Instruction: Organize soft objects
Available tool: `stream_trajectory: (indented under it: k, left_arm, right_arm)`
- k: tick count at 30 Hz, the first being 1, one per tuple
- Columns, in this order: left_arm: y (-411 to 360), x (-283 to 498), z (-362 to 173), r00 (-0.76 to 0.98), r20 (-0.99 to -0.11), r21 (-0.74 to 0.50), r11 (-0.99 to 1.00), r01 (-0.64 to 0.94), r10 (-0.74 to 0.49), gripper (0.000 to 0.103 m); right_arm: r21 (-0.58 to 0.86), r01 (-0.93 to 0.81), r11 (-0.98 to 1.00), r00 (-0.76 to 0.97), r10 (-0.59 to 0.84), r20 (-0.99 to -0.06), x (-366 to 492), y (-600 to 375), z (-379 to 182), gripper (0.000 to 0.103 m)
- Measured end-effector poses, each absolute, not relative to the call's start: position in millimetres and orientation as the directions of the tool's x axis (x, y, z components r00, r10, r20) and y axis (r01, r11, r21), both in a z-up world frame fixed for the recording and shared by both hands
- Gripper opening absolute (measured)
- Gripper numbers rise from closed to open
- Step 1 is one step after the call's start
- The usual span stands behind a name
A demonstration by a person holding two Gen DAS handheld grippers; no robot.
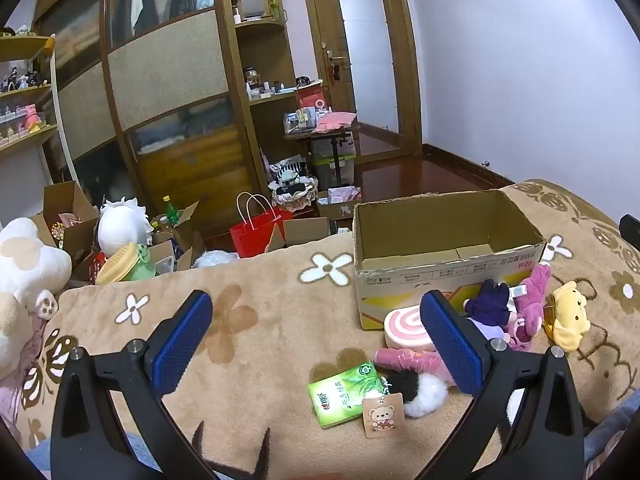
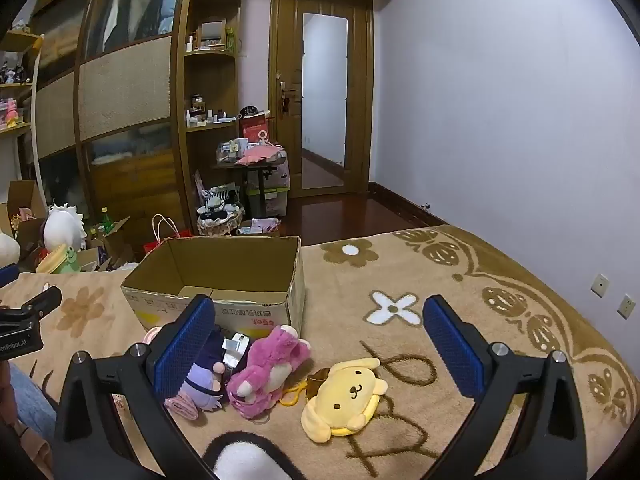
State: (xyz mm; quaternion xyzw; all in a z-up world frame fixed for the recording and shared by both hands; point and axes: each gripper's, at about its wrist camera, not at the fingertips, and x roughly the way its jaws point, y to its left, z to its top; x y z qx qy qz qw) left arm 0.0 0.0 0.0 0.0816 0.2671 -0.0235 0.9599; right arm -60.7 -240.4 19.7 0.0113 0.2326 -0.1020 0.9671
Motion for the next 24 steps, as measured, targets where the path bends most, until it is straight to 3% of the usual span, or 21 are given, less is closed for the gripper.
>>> stream_trajectory:
  k: [24]
  left_arm:
    - [1.0,1.4,3.6,0.862,-0.507,0.147,0.986,0.077,0.008,0.103]
  right_arm:
    - [-0.028,0.204,0.979,0.87,-0.195,-0.452,-59.9,-241.0,19.6,0.103]
